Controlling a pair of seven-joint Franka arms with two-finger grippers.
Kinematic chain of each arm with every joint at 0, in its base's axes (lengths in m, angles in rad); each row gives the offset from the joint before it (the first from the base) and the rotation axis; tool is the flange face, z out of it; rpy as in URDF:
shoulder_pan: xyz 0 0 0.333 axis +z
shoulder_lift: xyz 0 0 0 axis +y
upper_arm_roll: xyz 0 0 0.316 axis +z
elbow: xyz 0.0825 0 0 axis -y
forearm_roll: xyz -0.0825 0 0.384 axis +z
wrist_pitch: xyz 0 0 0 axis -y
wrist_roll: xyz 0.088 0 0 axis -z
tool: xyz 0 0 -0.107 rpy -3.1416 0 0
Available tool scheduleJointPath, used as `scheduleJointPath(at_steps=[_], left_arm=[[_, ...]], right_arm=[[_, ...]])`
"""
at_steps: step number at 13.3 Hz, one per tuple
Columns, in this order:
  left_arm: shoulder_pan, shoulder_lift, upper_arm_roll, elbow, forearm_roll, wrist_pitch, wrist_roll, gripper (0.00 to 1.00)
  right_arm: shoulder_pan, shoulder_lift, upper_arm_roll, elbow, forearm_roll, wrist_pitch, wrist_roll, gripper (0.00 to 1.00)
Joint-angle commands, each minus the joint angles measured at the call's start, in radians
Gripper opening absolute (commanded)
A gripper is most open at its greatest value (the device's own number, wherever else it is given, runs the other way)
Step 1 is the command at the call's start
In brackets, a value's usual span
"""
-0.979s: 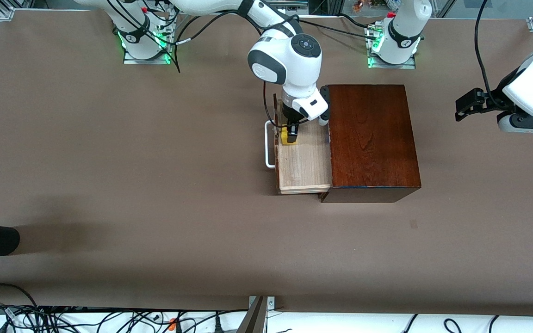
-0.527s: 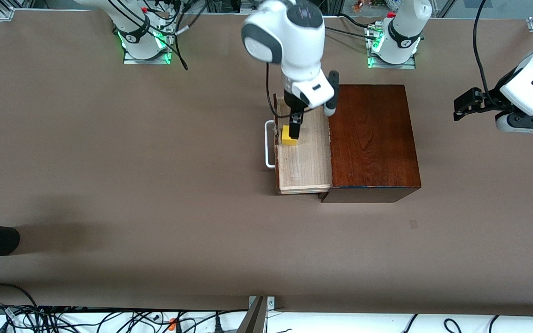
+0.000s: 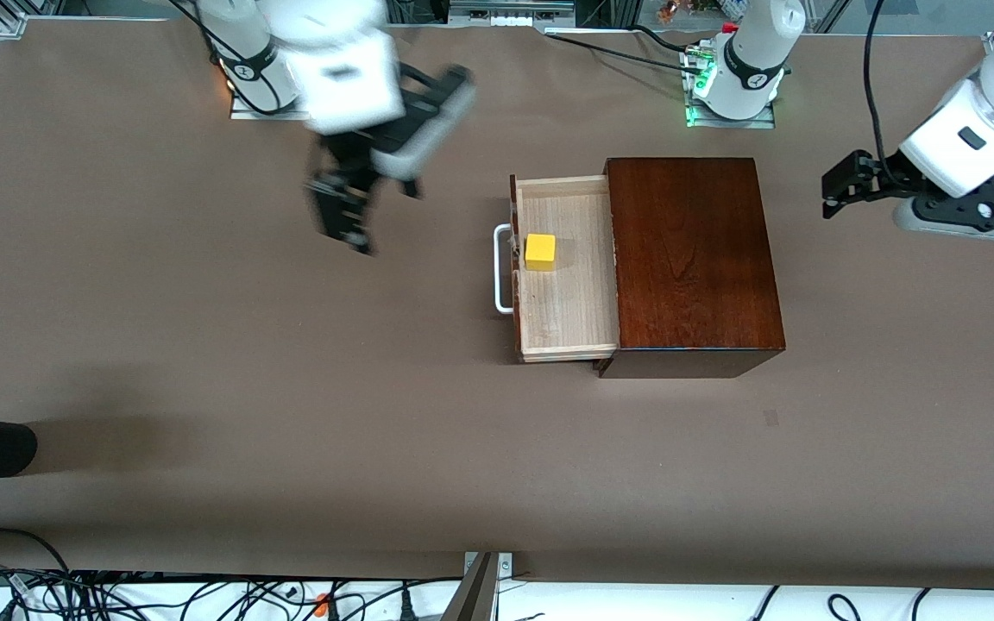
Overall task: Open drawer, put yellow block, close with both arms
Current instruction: 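Raise the right gripper away while the left gripper moves toward the drawer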
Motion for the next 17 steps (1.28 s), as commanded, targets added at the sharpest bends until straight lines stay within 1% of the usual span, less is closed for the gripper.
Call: scheduleJointPath(at_steps=[1,2,4,5,6,7,8,9,10,11,12,13,14,15,17], left_arm=[[-0.087,0.015,-0.007,0.067,-0.012,-0.023,0.006,1.00],[-0.112,0.017,-0.028,0.075,-0.012,-0.025,0.006,1.00],[-0.140,0.017,-0.105,0.076,-0.006,-0.025,0.000,1.00],[-0.145,0.017,-0.160,0.079,-0.009,-0.025,-0.005,1.00],[-0.145,0.018,-0.212,0.072,-0.011,-0.025,-0.003,1.00],[-0.161,0.068,-0.281,0.066,-0.003,-0.028,-0.003,1.00],[-0.166,0.081,-0.321,0.069,-0.003,-0.031,-0.005,1.00],[-0.172,0.095,-0.358,0.072,-0.006,-0.019,-0.003,1.00],[-0.198,0.133,-0.402,0.075,0.002,0.030,0.013,1.00],[-0.224,0.162,-0.416,0.075,0.000,0.093,0.027,1.00],[-0.262,0.202,-0.435,0.078,0.002,0.137,0.085,1.00],[-0.308,0.240,-0.442,0.084,0.002,0.186,0.171,1.00],[-0.348,0.280,-0.441,0.095,0.012,0.226,0.249,1.00],[-0.380,0.319,-0.444,0.102,0.066,0.248,0.333,1.00],[-0.442,0.394,-0.439,0.124,0.135,0.288,0.517,1.00]], right_arm=[[-0.021,-0.097,-0.074,-0.035,0.034,-0.089,-0.004,1.00],[-0.023,-0.115,-0.126,-0.039,0.072,-0.112,-0.020,1.00],[-0.023,-0.154,-0.295,-0.063,0.233,-0.140,-0.092,1.00],[-0.023,-0.172,-0.352,-0.087,0.275,-0.145,-0.114,1.00],[-0.023,-0.186,-0.390,-0.107,0.293,-0.146,-0.129,1.00],[-0.025,-0.203,-0.428,-0.135,0.309,-0.148,-0.141,1.00],[-0.060,-0.229,-0.432,-0.167,0.330,-0.140,-0.151,1.00],[-0.125,-0.267,-0.391,-0.237,0.346,-0.129,-0.143,1.00],[-0.191,-0.307,-0.328,-0.308,0.341,-0.105,-0.139,1.00],[-0.231,-0.344,-0.312,-0.375,0.341,-0.083,-0.136,1.00],[-0.250,-0.365,-0.309,-0.423,0.341,-0.062,-0.129,1.00],[-0.262,-0.384,-0.299,-0.463,0.337,-0.051,-0.126,1.00],[-0.288,-0.398,-0.274,-0.500,0.327,-0.039,-0.094,1.00],[-0.314,-0.405,-0.251,-0.535,0.324,-0.028,-0.045,1.00],[-0.341,-0.404,-0.242,-0.595,0.312,-0.008,0.075,1.00]])
